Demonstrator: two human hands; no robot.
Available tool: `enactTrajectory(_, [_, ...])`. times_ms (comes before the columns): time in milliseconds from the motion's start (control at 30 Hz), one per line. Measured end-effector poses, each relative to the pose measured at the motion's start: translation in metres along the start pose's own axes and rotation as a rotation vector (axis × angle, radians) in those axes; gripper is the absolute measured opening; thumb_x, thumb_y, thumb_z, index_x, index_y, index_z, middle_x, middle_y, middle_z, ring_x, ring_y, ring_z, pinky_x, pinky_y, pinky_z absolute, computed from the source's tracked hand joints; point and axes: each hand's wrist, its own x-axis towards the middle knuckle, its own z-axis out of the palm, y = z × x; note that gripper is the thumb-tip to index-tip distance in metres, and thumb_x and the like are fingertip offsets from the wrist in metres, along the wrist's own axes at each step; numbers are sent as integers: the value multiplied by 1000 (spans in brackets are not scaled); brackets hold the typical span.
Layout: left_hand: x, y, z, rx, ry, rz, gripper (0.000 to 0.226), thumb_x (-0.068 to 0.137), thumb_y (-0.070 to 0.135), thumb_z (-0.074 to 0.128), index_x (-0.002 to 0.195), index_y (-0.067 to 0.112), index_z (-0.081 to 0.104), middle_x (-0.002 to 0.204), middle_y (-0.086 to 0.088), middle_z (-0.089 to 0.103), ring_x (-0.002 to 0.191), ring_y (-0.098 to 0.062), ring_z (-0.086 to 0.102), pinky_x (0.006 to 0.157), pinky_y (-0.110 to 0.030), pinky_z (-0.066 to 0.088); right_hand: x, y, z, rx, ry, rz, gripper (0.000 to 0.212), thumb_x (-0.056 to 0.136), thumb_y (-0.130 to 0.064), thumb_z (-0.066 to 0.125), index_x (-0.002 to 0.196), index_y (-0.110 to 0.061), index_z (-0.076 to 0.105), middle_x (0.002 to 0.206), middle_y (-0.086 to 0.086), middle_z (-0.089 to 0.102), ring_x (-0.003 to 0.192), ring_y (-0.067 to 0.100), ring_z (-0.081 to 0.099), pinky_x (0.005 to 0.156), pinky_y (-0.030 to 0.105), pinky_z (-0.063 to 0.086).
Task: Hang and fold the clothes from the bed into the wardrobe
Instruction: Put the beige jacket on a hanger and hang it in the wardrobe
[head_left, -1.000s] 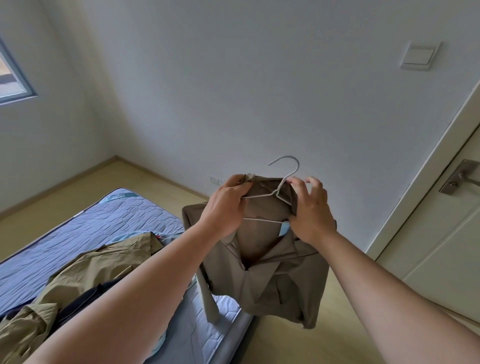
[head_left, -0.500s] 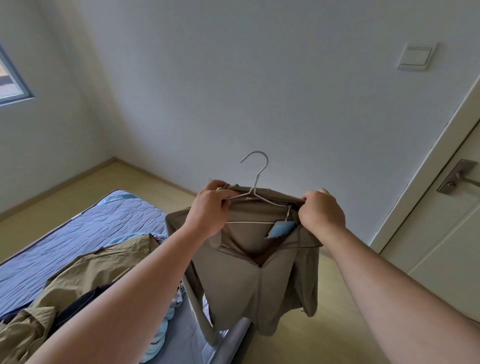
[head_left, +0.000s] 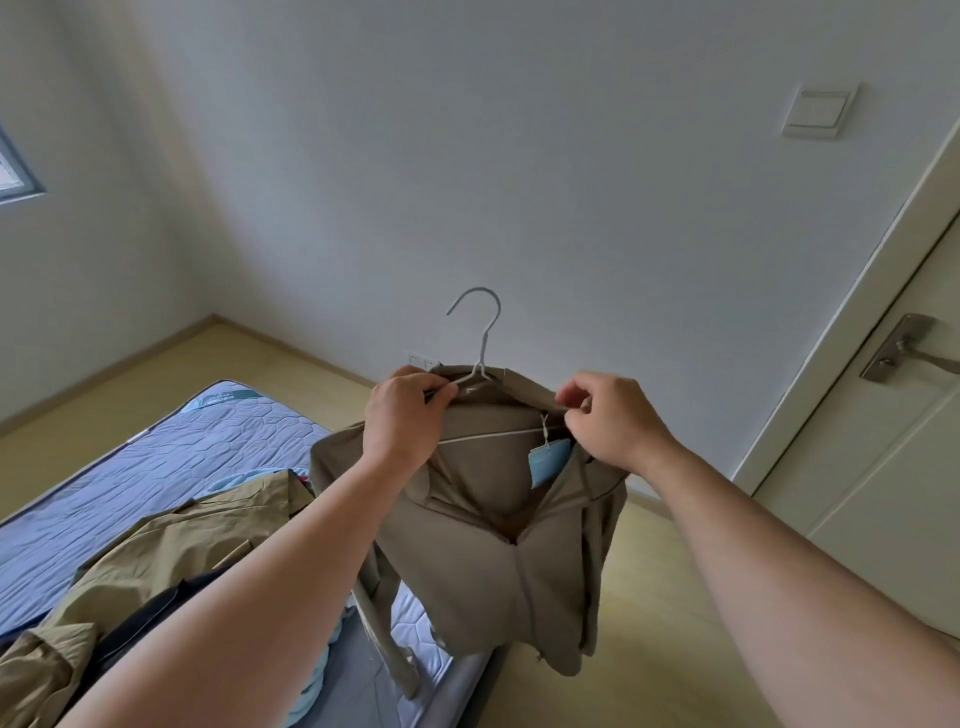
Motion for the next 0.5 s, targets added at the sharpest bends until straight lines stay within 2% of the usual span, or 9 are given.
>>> enactTrajectory(67, [2,2,0,-55,32,6,16,93,34,70,99,25,81,91,17,61,84,-9,56,76,-23,37,0,3,4,98,-22,39,15,87,-18,61,92,-29,70,91,-15,68,85,1,61,71,18,48])
enactTrajectory(133, [4,3,0,-106,50,21,13,92,33,72,97,26,81,90,18,63,83,-7,57,75,-22,38,3,8,7,185,138,140,13,88,-24,59,92,-29,69,89,-17,67,85,2,62,67,19,45])
enactTrajectory(200, [6,5,-1,-142,54,40,11,91,31,73,96,26,81,92,18,65,83,-6,59,75,-19,40,7,17,9,180,289,324,19,89,-25,56,104,-23,66,100,-7,66,93,16,63,72,27,48])
enactTrajectory(233, [7,6,-2,-157,55,54,11,91,31,73,96,25,81,92,17,65,83,-5,59,75,-16,41,8,22,9,166,310,439,27,89,-25,55,114,-19,62,109,0,63,99,24,61,78,32,49])
enactTrajectory(300, [10,9,-4,-179,57,83,11,90,29,74,96,23,81,90,19,64,82,0,60,74,-6,38,8,31,9,280,258,698,39,84,-28,54,121,-14,53,115,9,54,101,32,55,75,35,47])
enactTrajectory(367, [14,14,-3,-190,58,102,11,90,28,74,97,22,81,89,21,63,83,4,60,73,-2,37,6,33,8,633,171,885,42,81,-26,56,119,-9,54,114,8,59,97,30,56,71,35,49])
enactTrajectory(433, [17,19,-1,-198,59,107,11,90,29,74,97,23,81,90,20,63,84,5,59,72,-3,37,1,35,8,958,68,987,39,83,-22,60,121,-12,59,115,11,66,102,31,62,89,42,54])
enactTrajectory(500, [20,25,2,-206,63,111,11,90,29,74,96,23,81,91,19,64,84,6,59,72,-3,37,-5,36,8,1089,-11,1020,39,81,-21,65,120,-17,58,118,11,65,107,34,63,95,46,51])
